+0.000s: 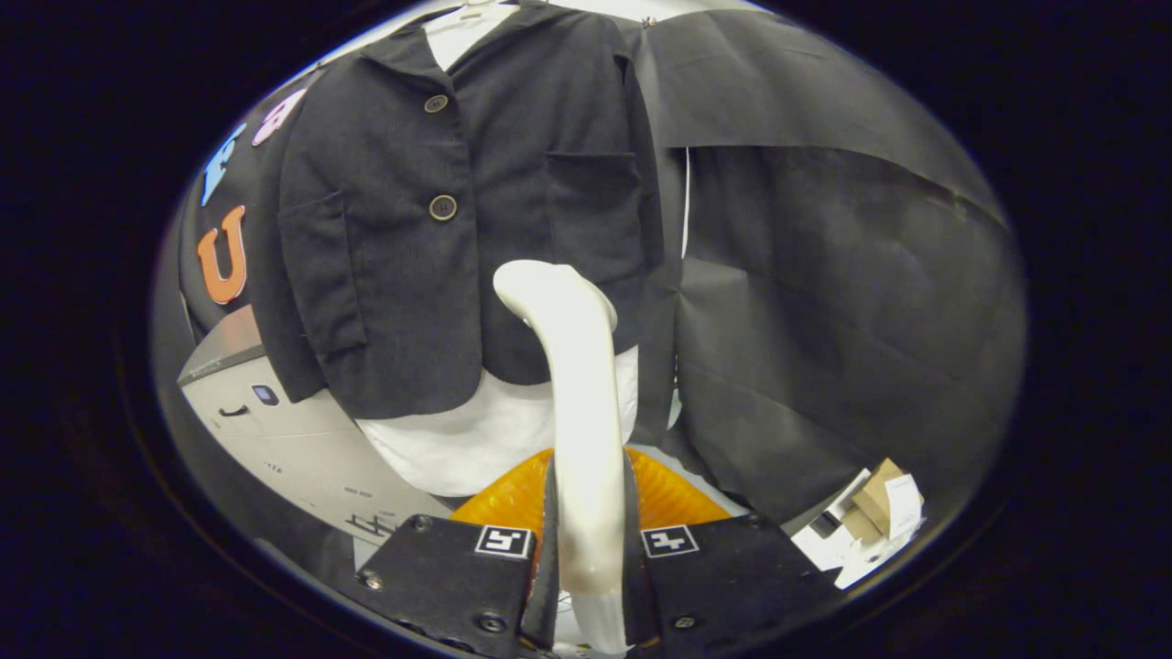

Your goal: Iron the clothes twice with a garment steamer, once on the left side and once on the right side.

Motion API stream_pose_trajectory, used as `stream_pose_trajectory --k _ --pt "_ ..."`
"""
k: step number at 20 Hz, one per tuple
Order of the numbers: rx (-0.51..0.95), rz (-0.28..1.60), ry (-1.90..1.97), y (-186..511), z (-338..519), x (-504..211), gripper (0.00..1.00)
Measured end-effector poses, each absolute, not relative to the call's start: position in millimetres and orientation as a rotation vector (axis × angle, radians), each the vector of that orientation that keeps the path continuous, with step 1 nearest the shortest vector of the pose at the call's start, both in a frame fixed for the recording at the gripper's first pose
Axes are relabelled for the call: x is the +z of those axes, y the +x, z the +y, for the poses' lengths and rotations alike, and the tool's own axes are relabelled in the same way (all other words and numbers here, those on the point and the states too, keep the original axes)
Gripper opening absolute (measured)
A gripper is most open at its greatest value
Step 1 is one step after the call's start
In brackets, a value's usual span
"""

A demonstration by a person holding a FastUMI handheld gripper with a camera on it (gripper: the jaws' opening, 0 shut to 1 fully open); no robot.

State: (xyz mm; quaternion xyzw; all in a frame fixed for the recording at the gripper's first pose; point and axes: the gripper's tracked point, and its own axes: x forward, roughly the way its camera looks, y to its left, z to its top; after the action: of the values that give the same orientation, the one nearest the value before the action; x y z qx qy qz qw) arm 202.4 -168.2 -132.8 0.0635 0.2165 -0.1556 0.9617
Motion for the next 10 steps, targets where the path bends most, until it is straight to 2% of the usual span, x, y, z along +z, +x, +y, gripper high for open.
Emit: stream_pose_trajectory --k 10 --pt "-0.315 0.429 0.125 198.8 -167.9 -131.6 0.30"
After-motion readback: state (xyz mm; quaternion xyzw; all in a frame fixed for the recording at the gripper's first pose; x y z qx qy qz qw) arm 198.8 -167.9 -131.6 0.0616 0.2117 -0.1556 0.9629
